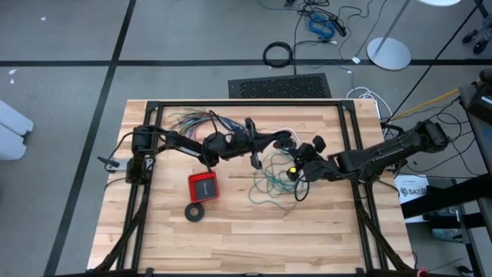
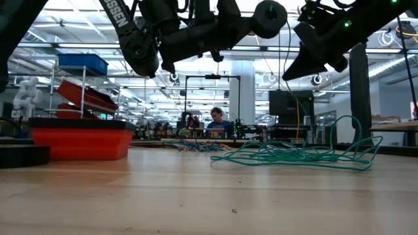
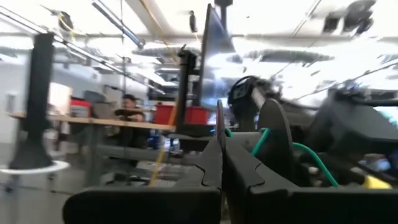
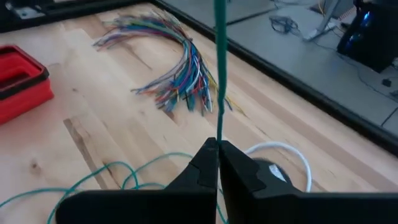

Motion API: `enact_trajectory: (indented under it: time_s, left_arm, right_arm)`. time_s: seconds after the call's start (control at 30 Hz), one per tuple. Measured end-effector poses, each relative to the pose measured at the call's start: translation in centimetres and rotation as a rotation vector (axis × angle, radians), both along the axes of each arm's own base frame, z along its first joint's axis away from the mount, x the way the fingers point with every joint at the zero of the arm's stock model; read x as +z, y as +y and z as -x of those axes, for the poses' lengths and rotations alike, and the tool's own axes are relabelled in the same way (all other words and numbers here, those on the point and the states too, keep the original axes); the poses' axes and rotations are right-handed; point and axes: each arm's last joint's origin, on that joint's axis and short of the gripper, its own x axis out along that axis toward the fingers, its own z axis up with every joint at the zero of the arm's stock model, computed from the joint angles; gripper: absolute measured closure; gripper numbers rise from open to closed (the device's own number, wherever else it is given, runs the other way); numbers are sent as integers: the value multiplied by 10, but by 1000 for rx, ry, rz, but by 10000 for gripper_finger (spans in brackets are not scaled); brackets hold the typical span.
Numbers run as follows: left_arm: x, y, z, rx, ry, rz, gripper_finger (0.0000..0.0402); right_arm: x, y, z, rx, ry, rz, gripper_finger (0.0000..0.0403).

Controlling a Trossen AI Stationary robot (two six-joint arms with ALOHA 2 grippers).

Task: Coil cords
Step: Coil the green wire onto the spool

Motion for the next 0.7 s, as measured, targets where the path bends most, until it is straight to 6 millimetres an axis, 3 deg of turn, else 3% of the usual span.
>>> enact_trajectory:
  time_s: [0.37,0.7]
  left_arm:
    - [9,7,6,-169,-93,15,401]
    - [8,18,8,-315,-67,39,401]
  right_arm:
    - [-6,-3,-29,129,-6,86,403]
    - [-10,0,-40,215,19,162,403]
